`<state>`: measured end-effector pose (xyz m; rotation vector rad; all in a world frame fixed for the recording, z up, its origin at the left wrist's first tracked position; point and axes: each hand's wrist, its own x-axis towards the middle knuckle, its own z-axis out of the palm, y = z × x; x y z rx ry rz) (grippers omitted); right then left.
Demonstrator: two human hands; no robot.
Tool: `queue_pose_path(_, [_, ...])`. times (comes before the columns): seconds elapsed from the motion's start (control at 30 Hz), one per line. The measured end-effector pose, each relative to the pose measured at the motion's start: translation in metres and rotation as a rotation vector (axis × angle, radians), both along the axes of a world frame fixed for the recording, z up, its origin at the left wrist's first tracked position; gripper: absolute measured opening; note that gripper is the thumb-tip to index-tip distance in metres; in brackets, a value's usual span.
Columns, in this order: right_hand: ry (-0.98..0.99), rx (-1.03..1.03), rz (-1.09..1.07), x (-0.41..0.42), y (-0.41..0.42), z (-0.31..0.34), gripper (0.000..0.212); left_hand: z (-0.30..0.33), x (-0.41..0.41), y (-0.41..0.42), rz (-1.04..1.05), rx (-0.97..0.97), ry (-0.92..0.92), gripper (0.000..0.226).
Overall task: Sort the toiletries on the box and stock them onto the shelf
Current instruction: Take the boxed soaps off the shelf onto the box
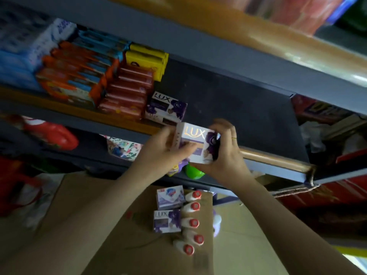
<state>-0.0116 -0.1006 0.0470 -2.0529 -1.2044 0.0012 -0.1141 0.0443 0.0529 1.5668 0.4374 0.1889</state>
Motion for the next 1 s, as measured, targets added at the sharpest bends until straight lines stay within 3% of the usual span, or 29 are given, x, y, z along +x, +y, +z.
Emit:
queue_pose_path(0.07, [0.194,-0.024,0.033,-0.008,-0.001,0.002,0.079,-0.001,-0.012,0.003,0.052,-0.079,0.013,0.029])
queue_pose_path(0.13, [0.582,-0.012,0.034,-0.018,-0.007,0.009,0.090,-0.007,-0.023,0.007,0.092,-0.221,0.021,0.031])
queue_pose_path(0.23, [0.978,0.081,-0.029,-0.031,-0.013,0.017,0.083,-0.023,-0.039,0.013,0.071,-0.461,0.045,0.035])
queue_pose_path(0.37, [1.017,0.113,0.022,-0.050,-0.007,0.022,0.031,-0.046,-0.048,0.003,-0.021,-0.875,0.086,0.051])
queue_pose_path(0.5, [0.945,-0.012,0.014,-0.052,0.002,0.026,0.022,-0.055,-0.048,-0.015,-0.003,-1.166,0.186,0.026])
queue_pose_path(0.57, [0.834,-0.070,0.013,-0.050,0.006,0.027,0.015,-0.056,-0.049,-0.023,-0.002,-1.277,0.138,0.033])
queue_pose_path(0.63, [0.804,-0.086,-0.026,-0.047,0.007,0.026,0.013,-0.054,-0.049,-0.024,0.044,-1.267,0.167,0.037])
queue_pose_path(0.7, [0.811,-0.119,-0.089,-0.043,0.004,0.020,0.014,-0.049,-0.047,-0.023,0.118,-1.072,0.245,0.039])
queue_pose_path(0.77, [0.870,-0.190,-0.068,-0.038,-0.004,0.008,0.009,-0.041,-0.048,-0.020,0.218,-0.749,0.250,0.037])
queue_pose_path(0.87, [1.043,-0.272,0.040,-0.036,-0.015,-0.011,0.040,-0.027,-0.056,-0.013,0.243,-0.121,0.131,0.026])
queue_pose_path(1.0, [0.721,-0.334,0.104,-0.042,-0.013,-0.032,0.042,-0.024,-0.068,-0.008,0.001,0.808,-0.127,0.043])
